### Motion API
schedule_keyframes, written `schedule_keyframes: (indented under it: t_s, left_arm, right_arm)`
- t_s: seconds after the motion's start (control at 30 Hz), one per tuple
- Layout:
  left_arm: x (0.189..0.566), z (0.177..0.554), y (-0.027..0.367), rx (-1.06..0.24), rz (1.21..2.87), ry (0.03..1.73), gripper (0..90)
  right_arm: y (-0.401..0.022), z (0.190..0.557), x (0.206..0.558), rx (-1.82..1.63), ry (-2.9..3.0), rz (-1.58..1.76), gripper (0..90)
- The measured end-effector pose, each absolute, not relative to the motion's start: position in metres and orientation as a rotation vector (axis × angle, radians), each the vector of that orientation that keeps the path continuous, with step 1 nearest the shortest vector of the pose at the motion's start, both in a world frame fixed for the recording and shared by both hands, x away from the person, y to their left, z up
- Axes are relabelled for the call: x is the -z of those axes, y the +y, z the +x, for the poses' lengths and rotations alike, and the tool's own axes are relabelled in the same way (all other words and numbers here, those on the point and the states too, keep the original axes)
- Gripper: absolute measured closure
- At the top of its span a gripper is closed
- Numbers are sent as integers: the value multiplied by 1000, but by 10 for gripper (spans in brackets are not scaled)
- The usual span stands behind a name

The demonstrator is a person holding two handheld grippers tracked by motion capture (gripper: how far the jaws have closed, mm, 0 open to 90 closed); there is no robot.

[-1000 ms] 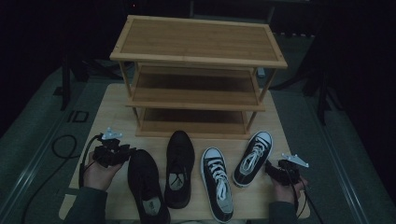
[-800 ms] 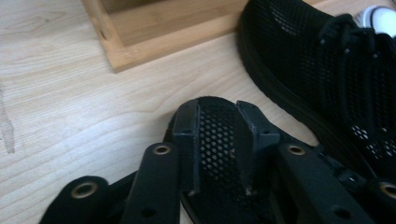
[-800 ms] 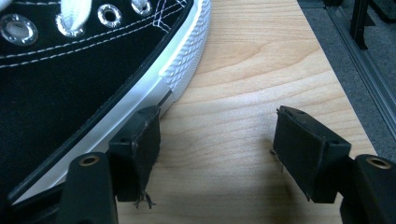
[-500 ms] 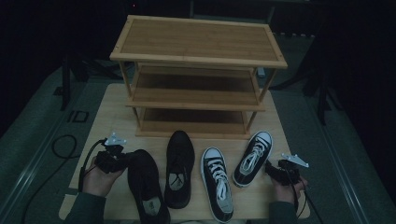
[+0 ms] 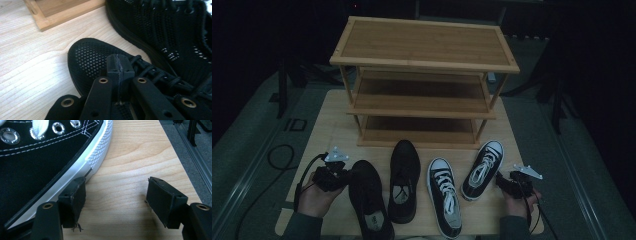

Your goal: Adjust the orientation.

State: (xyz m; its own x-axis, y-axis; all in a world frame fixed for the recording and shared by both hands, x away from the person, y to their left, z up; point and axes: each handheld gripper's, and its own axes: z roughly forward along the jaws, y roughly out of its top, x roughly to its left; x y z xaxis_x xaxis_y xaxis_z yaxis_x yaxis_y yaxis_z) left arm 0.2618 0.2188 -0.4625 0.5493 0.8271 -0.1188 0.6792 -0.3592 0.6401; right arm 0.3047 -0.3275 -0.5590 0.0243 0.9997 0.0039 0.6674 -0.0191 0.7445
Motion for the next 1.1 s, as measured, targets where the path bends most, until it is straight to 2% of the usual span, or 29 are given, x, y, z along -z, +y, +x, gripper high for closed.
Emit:
schedule_keyframes:
  t_s: [0.3, 0.6, 0.7, 0.8, 0.9, 1.1]
  left_arm:
    - [462, 257, 213, -282, 2169, 1185, 872]
    - [467, 258, 208, -279, 2213, 1174, 757]
    - [470, 261, 208, -278, 2219, 1185, 747]
    - [471, 263, 208, -276, 2228, 1199, 792]
    - [472, 266, 210, -269, 2234, 1212, 895]
    - [472, 266, 211, -298, 2220, 1230, 900]
  right_arm:
    - [-328, 305, 559, -762, 1700, 1742, 315]
    - [-327, 305, 559, -762, 1698, 1746, 315]
    - [-328, 305, 559, -762, 1699, 1744, 315]
    - [-327, 305, 559, -762, 1698, 1746, 315]
    - [-327, 305, 559, -762, 1698, 1747, 315]
    - [-328, 305, 559, -762, 1698, 1744, 315]
